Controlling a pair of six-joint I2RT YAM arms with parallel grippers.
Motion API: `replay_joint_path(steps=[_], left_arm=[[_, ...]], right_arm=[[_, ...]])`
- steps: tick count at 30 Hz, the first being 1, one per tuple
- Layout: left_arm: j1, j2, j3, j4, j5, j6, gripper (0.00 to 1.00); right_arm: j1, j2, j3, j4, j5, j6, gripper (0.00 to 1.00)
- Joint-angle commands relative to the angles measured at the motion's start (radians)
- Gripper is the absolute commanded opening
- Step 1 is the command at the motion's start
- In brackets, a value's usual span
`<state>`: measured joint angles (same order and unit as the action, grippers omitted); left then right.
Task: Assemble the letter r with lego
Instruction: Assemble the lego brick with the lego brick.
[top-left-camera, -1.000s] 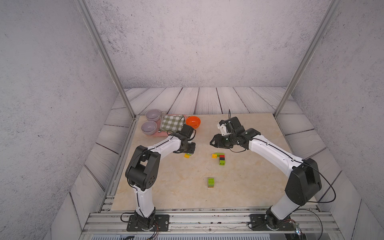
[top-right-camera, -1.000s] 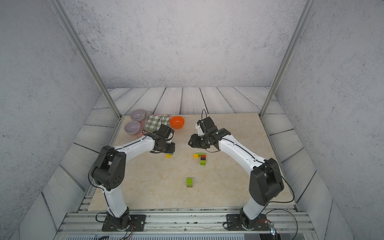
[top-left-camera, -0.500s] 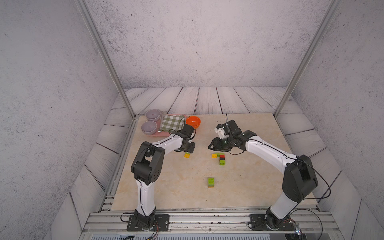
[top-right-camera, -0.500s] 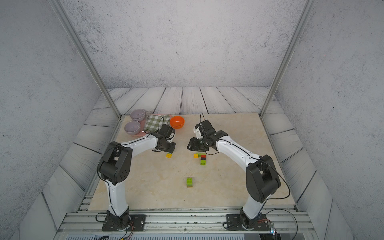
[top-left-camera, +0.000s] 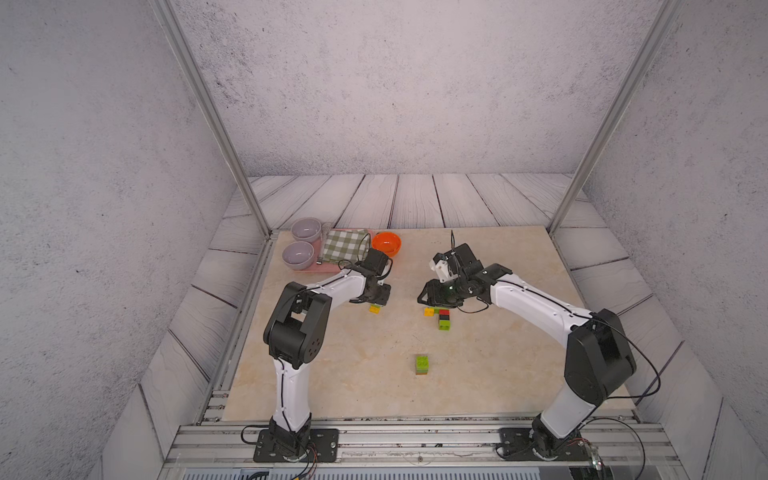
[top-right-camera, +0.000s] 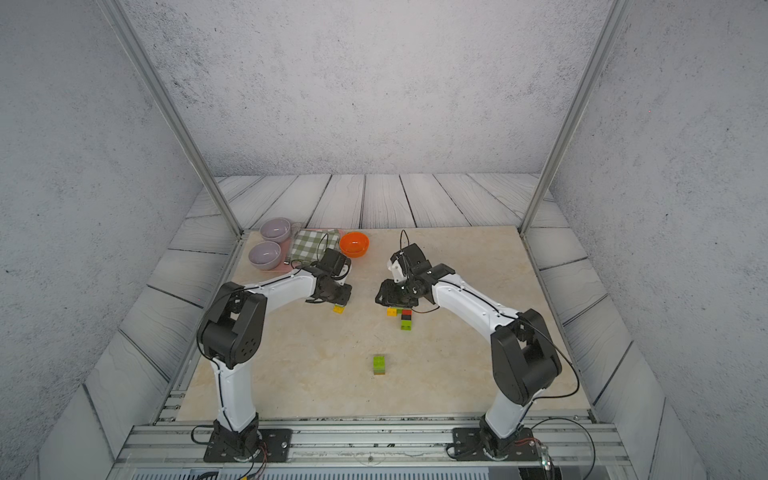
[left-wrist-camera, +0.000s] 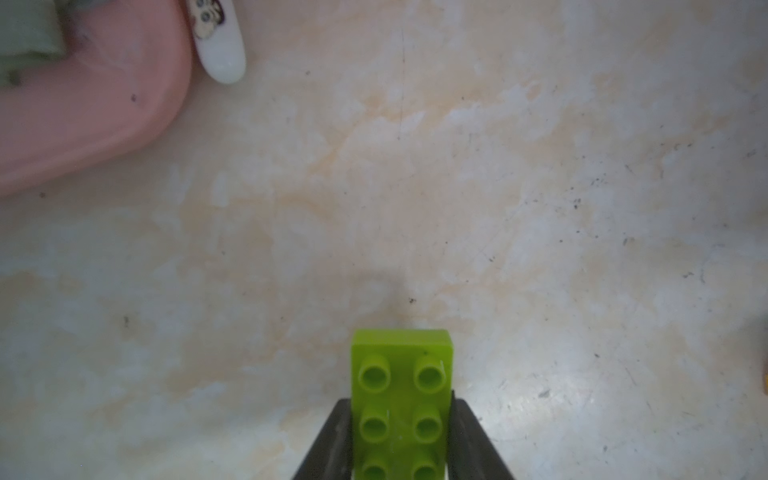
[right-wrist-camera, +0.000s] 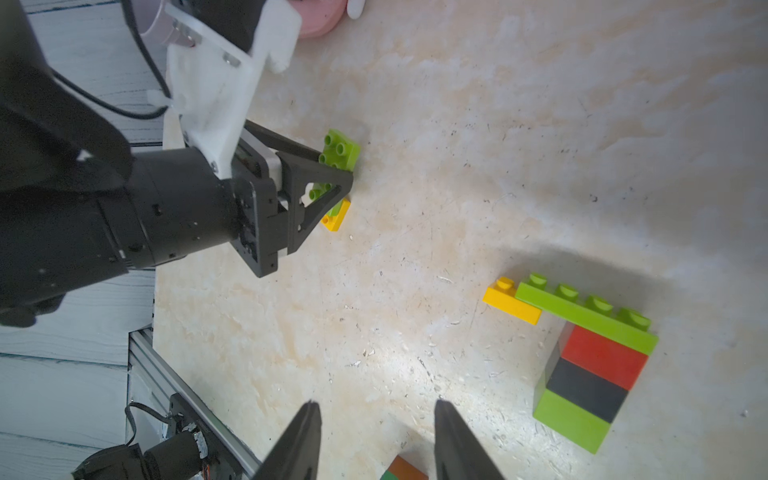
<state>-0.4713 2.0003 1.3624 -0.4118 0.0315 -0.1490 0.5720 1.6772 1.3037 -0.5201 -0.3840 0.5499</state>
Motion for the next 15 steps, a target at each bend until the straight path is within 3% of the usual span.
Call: replay_joint_path(steps=[1, 15], left_arm=[[0.005, 0.02, -0.036, -0.003, 0.002, 0.014, 0.0], [-0.023, 0.01, -0.106, 0.021, -0.008, 0.037, 0.0]], right_arm=[[-0.001, -0.039, -0.015, -0.002, -0.005, -0.002, 0.48], [-0.001, -0.067, -0.059, 0.005, -0.005, 0.0, 0.48]])
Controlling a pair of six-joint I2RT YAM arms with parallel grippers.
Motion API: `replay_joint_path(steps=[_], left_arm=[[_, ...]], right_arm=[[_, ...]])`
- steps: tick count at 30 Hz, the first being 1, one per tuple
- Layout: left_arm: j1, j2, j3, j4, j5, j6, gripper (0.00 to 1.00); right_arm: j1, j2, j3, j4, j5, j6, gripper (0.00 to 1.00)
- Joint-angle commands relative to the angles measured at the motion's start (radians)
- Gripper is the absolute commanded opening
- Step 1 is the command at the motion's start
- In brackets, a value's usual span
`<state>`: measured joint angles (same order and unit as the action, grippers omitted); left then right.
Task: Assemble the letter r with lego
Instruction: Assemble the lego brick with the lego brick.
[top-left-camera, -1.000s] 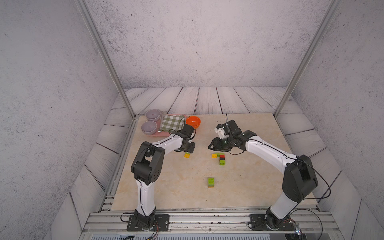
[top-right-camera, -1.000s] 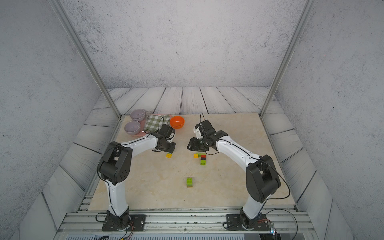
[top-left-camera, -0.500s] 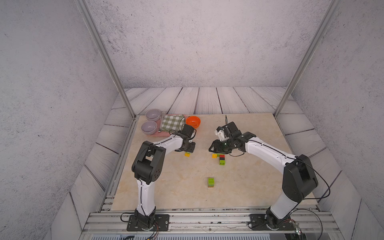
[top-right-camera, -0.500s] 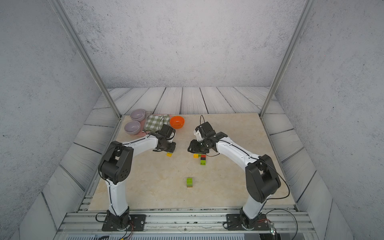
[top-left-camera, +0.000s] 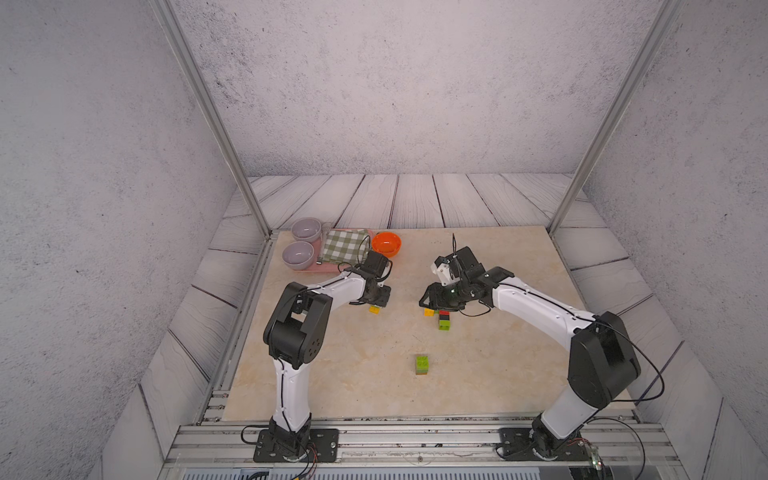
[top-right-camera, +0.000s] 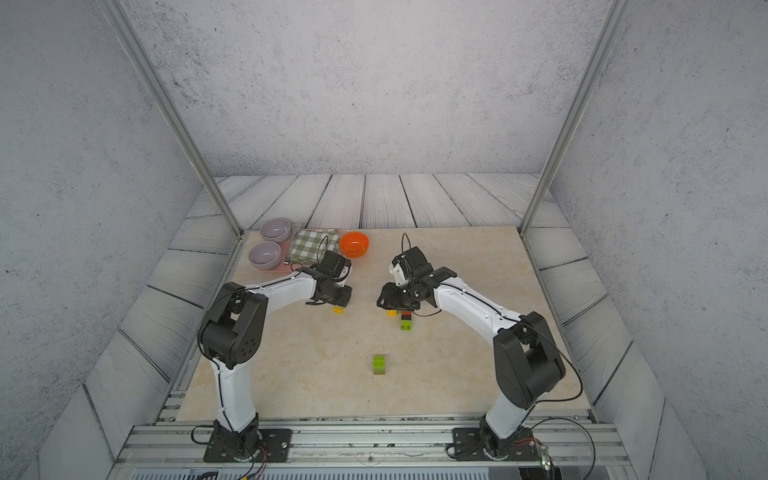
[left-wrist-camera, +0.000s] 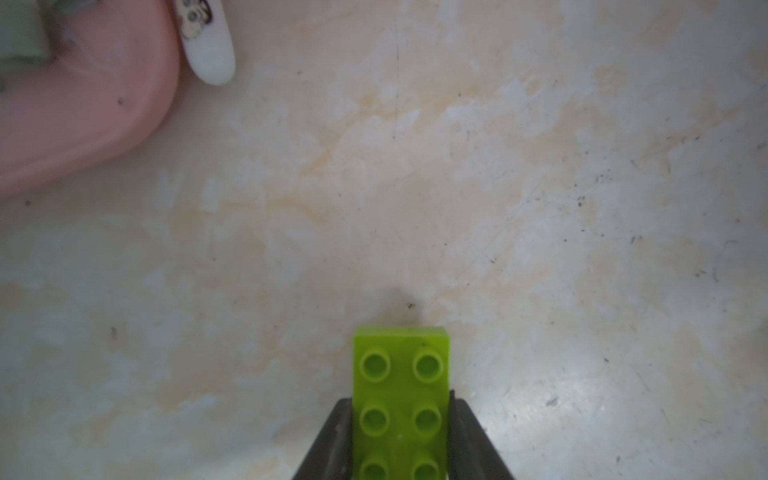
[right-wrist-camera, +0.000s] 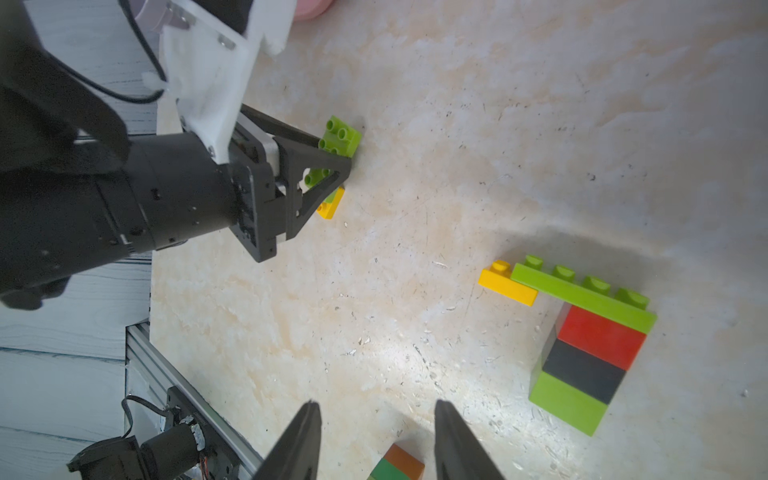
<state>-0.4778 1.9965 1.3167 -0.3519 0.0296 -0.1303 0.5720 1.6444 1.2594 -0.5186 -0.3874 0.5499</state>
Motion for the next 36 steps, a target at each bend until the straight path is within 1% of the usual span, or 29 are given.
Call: replay_joint_path(steps=[1, 9, 21, 26, 29, 34, 36], left_arm=[[-0.024, 0.009, -0.076, -0.028, -0.012, 0.022, 0.0], [-0.041, -0.028, -0.133, 0.008, -0.033, 0.022, 0.0], [-0.061, -0.099, -0.192, 0.03, -0.003, -0.025, 0.0], [-0.061, -0.22, -0.176, -0.008, 0.057, -0.04, 0.0], [-0.061, -0.304, -0.147, -0.075, 0.086, -0.034, 0.0], [-0.061, -0.453, -0.127, -0.149, 0.212, 0.011, 0.0], [-0.062, -0.512, -0.126, -0.17, 0.242, 0.021, 0.0]], right_arm=[[-0.001, -0.037, -0.018, 0.005, -0.001, 0.002, 0.48], [-0.002, -0.052, -0.032, 0.001, 0.002, 0.002, 0.48], [-0.002, -0.083, -0.04, -0.01, 0.015, 0.015, 0.48], [-0.007, -0.135, -0.023, -0.041, 0.032, 0.009, 0.48], [-0.018, -0.216, -0.048, -0.052, 0.083, 0.008, 0.48], [-0.026, -0.37, -0.115, -0.052, 0.138, 0.002, 0.53], [-0.027, -0.426, -0.145, -0.059, 0.154, 0.002, 0.56]])
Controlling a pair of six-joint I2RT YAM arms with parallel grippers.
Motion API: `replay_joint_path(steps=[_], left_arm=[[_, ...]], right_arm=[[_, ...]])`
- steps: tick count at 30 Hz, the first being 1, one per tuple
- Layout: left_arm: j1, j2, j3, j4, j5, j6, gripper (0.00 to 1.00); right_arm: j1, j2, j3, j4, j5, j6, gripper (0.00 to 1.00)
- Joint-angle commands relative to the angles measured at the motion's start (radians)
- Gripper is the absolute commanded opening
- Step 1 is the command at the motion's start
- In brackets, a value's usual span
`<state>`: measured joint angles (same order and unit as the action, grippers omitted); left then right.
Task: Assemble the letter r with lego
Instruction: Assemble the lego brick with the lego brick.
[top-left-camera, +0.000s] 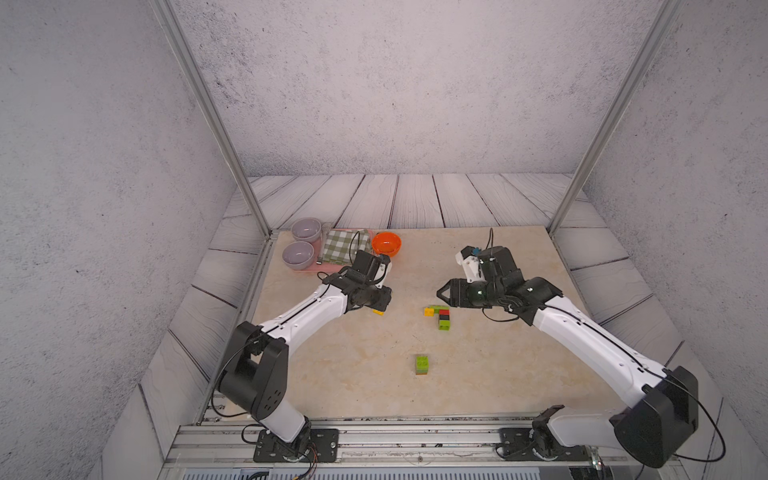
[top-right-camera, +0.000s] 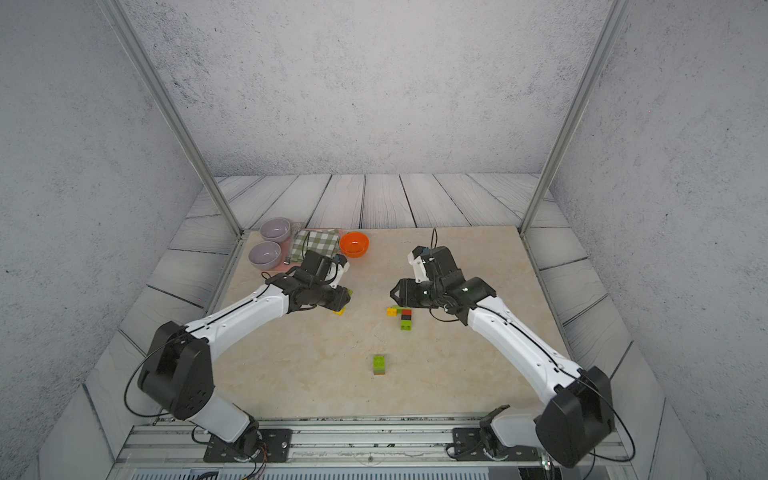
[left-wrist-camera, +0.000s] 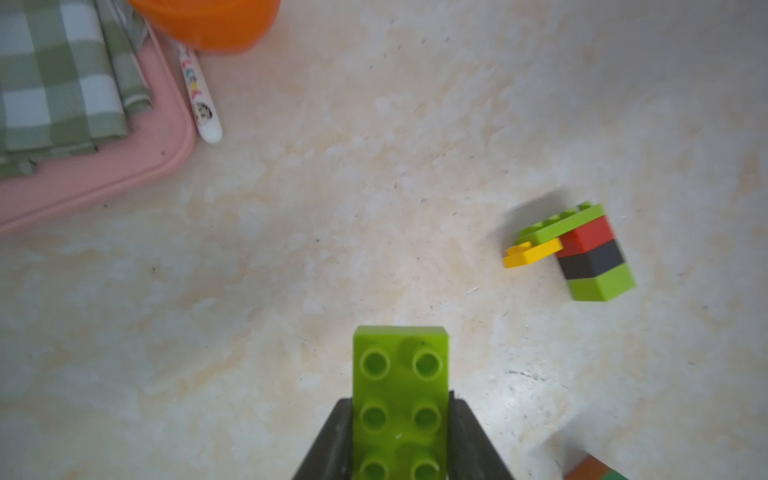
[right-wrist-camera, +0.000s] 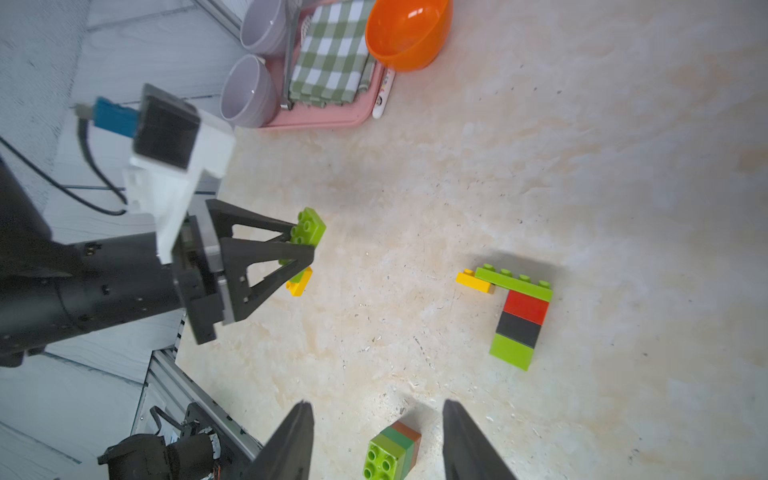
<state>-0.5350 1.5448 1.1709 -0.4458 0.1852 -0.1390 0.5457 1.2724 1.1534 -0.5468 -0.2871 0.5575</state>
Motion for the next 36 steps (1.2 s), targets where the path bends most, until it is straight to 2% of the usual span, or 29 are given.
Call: replay_joint_path(steps=[1, 5, 7, 11, 12, 16, 22, 25, 29, 33, 36], left_arm=[[-0.005, -0.085, 0.02, -0.083, 0.094, 0.031, 0.0], [-0.005, -0.188, 0.005, -0.096, 0.121, 0.059, 0.0], [-0.005, -0.227, -0.001, -0.108, 0.146, 0.096, 0.0], [-0.006, -0.284, -0.008, -0.168, 0.323, 0.264, 0.0], [-0.006, -0.295, -0.008, -0.188, 0.366, 0.302, 0.0], [-0.032, -0.324, -0.011, -0.276, 0.474, 0.464, 0.0], [-0.173, -0.344, -0.038, -0.347, 0.44, 0.668, 0.0], [-0.225, -0.337, -0.059, -0.336, 0.411, 0.698, 0.0], [-0.285, -0.296, -0.082, -0.299, 0.304, 0.705, 0.0], [-0.336, -0.244, -0.111, -0.236, 0.222, 0.731, 0.0], [-0.351, -0.202, -0.126, -0.19, 0.203, 0.741, 0.0]], right_arm=[[0.0, -0.079, -0.052, -0.034, 0.06, -0.007, 0.57], [0.0, -0.181, -0.102, -0.045, 0.089, -0.001, 0.66], [0.0, -0.22, -0.121, -0.046, 0.093, -0.005, 0.74], [0.0, -0.259, -0.144, -0.076, 0.074, -0.028, 0.82], [0.0, -0.257, -0.139, -0.1, 0.052, -0.045, 0.87], [0.001, -0.241, -0.109, -0.191, -0.036, -0.074, 0.89], [0.025, -0.275, -0.157, -0.172, -0.083, 0.072, 0.88], [0.066, -0.309, -0.216, -0.121, -0.122, 0.194, 0.86], [0.092, -0.377, -0.324, -0.062, -0.149, 0.33, 0.82], [0.09, -0.397, -0.405, -0.071, -0.133, 0.394, 0.8], [0.085, -0.383, -0.458, -0.02, -0.175, 0.425, 0.8]])
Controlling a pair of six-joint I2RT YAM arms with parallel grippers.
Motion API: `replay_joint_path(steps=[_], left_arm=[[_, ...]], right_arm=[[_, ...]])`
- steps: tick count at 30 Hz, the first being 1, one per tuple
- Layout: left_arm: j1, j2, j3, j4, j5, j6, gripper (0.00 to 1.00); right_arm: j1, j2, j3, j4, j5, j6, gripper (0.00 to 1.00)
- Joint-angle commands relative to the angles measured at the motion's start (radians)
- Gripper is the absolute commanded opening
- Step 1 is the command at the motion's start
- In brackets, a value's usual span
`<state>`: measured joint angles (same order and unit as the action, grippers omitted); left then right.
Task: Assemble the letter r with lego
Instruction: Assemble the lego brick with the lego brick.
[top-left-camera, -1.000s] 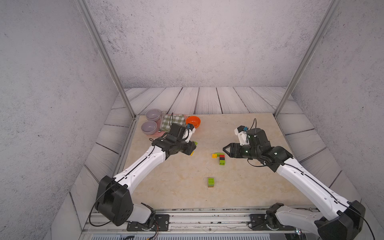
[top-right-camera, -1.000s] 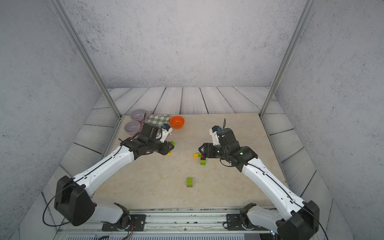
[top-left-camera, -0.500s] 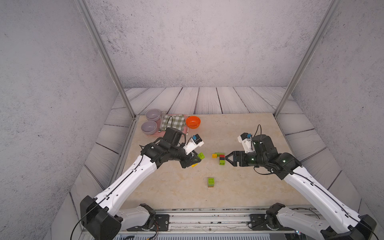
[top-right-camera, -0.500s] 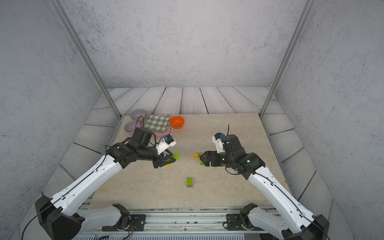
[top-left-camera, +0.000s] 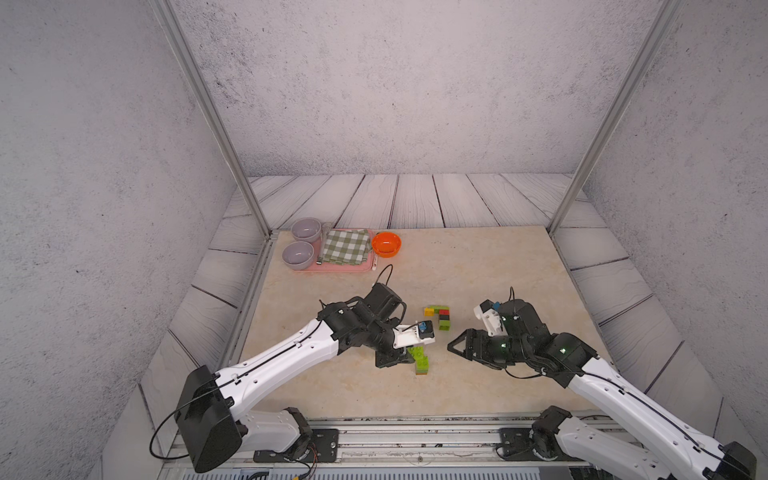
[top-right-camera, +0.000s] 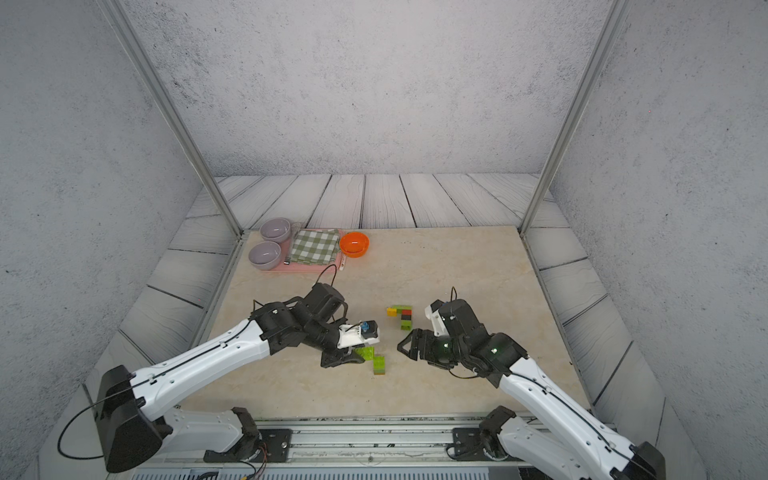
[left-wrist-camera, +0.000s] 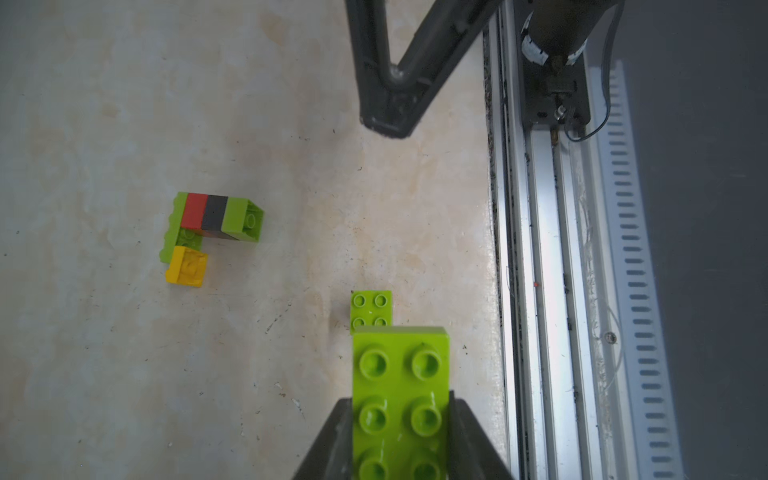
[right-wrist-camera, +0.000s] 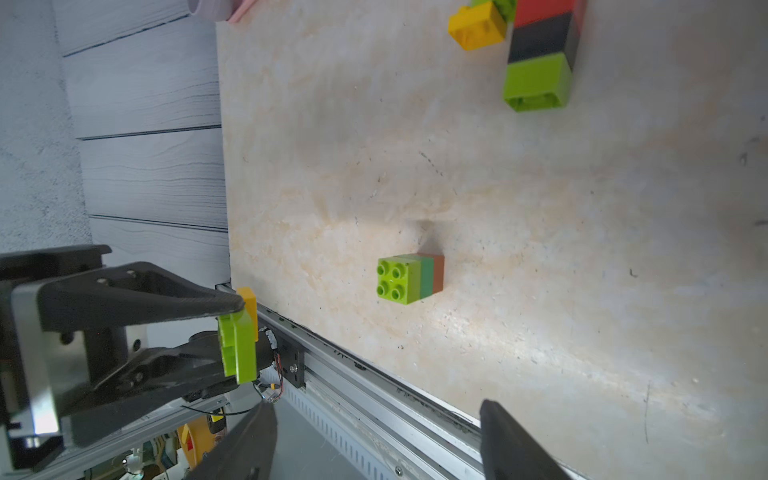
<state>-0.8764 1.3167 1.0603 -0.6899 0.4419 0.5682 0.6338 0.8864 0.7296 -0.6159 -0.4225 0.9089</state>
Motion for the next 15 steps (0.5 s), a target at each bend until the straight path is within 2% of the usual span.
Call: replay_joint_path(steps=[1, 7, 15], left_arm=[[-0.011, 0.045, -0.017, 0.067, -0.051, 0.034, 0.0], [-0.025, 0.155, 0.0, 0.092, -0.054, 0.042, 0.0], [-0.059, 0.215, 0.017, 0.067, -0.1, 0.061, 0.0]], right_arm=[[-0.007, 0.007, -0.059, 0.086, -0.064, 0.089, 0.79], [-0.068, 0.045, -0.207, 0.31, -0.193, 0.166, 0.75], [-0.099, 0.093, -0.231, 0.339, -0.207, 0.154, 0.73]])
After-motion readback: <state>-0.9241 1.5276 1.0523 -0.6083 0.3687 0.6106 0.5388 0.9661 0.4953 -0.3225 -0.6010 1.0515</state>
